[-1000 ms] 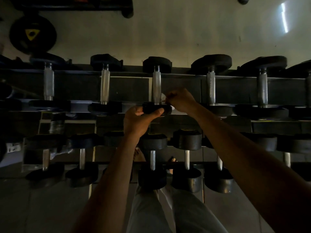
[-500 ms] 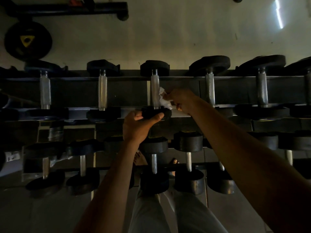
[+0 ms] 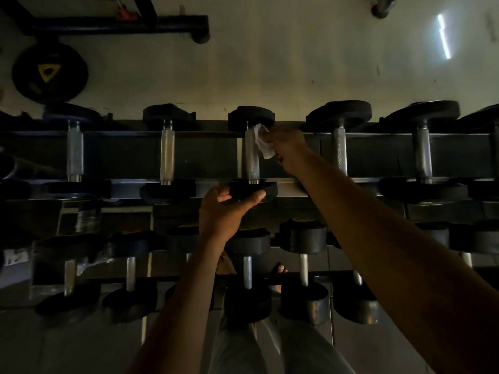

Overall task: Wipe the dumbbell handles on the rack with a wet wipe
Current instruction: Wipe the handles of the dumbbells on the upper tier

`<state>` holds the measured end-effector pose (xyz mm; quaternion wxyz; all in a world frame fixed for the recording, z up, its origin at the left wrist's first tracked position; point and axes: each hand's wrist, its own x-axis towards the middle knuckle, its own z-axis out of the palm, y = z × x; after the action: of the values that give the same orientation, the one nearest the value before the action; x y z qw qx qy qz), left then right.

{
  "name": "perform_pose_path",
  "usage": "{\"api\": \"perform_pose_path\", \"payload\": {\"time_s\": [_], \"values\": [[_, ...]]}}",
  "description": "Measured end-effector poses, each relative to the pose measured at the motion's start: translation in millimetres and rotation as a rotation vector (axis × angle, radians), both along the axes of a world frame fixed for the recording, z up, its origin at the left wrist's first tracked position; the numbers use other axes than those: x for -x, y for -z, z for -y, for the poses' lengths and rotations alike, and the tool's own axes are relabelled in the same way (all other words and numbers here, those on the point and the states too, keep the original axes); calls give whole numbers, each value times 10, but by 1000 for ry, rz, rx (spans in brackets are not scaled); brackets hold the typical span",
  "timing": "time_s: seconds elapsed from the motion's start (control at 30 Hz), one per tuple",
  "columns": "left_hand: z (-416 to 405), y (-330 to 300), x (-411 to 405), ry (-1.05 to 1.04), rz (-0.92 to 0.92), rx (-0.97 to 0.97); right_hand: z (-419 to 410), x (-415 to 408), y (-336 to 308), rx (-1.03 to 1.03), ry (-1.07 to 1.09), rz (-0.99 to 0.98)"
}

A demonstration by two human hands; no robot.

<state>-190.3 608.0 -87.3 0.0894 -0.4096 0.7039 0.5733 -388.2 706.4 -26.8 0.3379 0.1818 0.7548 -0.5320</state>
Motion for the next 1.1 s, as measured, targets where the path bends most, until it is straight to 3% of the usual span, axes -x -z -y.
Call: {"api": "perform_pose_path", "payload": {"time_s": [0.1, 0.17, 0.27, 0.4, 0.9, 1.1], "values": [[-19, -33, -4, 1, -14, 20, -69, -108, 27, -18, -22, -199], [-58, -99, -13, -21, -28, 14, -84, -171, 19, -59, -149, -473], [-122, -206, -26, -45, -28, 3, -20, -170, -28, -272, -490, -867], [-183, -242, -58, -78, -36, -20, 70, -16, -143, -621, -911, -1056], [-228, -293, -76, -116, -76, -5, 300, 5, -342, -681, -1400, -1078], [-249, -290, -72, -148, -83, -14, 317, 31, -350, -723, -1629, -853]]}}
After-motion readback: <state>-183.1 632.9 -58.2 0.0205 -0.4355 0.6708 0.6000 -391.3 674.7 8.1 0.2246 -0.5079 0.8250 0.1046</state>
